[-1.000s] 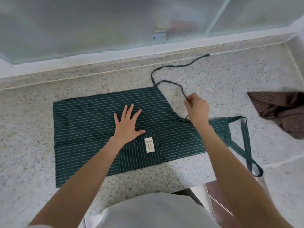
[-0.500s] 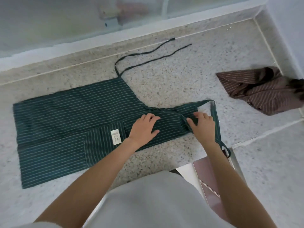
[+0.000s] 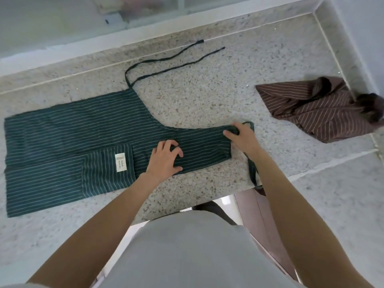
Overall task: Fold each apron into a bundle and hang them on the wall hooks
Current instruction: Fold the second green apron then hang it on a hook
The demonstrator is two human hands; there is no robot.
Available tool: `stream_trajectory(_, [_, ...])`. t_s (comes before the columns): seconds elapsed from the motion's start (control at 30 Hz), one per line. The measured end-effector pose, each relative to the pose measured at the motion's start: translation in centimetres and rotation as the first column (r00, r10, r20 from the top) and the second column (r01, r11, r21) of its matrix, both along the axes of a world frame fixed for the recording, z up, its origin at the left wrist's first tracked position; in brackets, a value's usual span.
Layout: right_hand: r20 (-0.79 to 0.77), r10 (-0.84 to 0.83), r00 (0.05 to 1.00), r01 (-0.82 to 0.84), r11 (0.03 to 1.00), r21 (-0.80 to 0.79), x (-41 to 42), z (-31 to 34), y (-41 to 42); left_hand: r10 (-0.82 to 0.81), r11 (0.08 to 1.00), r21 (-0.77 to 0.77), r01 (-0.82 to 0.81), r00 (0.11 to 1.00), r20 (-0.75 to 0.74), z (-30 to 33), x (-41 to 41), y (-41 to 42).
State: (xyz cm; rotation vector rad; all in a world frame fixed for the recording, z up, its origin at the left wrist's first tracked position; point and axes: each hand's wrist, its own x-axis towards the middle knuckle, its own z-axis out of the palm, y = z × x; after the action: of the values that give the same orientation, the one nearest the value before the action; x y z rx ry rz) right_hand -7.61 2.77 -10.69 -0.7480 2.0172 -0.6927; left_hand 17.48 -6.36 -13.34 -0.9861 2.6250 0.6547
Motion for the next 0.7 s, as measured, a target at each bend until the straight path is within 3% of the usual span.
stream_trajectory(0.03, [-0.026, 0.033, 0.999, -0.032, 0.999, 0.022, -0.5, -0.1, -0.6, 0.000, 1.000, 0.004, 0.000, 1.000, -0.006, 0.0, 0.1, 0.1])
stream_trajectory(0.07, [-0.149, 0.130, 0.980, -0.119, 0.989, 0.083, -0.9, -0.4, -1.3, 0.000, 1.000, 0.002, 0.000, 1.000, -0.012, 0.0, 0.2, 0.2])
stream_trajectory(0.17, [-0.573, 0.411, 0.709, -0.289, 0.911, 0.295, -1.1, -1.3, -1.8, 0.009, 1.000, -0.026, -0.010, 0.999, -0.034, 0.0, 0.3, 0.4])
stream_trajectory(0.23, [-0.753, 0.340, 0.564, -0.289, 0.935, 0.205, -0.9, -1.4, -0.5, 0.025, 0.999, -0.037, -0.027, 0.999, -0.041, -0.1, 0.1, 0.8])
stream_trajectory(0.3, [-0.848, 0.081, 0.524, -0.232, 0.971, -0.050, 0.1, -1.1, 1.9, 0.051, 0.998, -0.044, -0.053, 0.998, -0.039, -0.1, -0.2, 1.2])
stream_trajectory(0.37, [-0.782, -0.011, 0.623, -0.153, 0.979, -0.136, 1.7, -0.7, 4.2, 0.076, 0.996, -0.049, -0.077, 0.996, -0.037, -0.1, -0.6, 1.6])
stream_trajectory(0.47, [-0.589, 0.096, 0.802, -0.067, 0.995, 0.071, 4.0, -1.2, 5.5, 0.104, 0.993, -0.058, -0.107, 0.993, -0.050, -0.1, -1.0, 1.8])
stream_trajectory(0.53, [-0.494, 0.050, 0.868, -0.004, 0.996, 0.095, 4.6, -1.9, 5.6, 0.114, 0.991, -0.057, -0.117, 0.992, -0.062, -0.1, -1.1, 1.9])
stream_trajectory(0.63, [-0.313, -0.123, 0.942, 0.113, 0.992, -0.050, 4.2, -2.3, 5.6, 0.106, 0.993, -0.053, -0.109, 0.993, -0.049, 0.0, -1.1, 1.9])
stream_trajectory(0.7, [-0.065, -0.251, 0.966, 0.236, 0.955, -0.181, 3.8, -2.1, 6.0, 0.102, 0.993, -0.056, -0.104, 0.994, -0.043, 0.0, -1.0, 1.8])
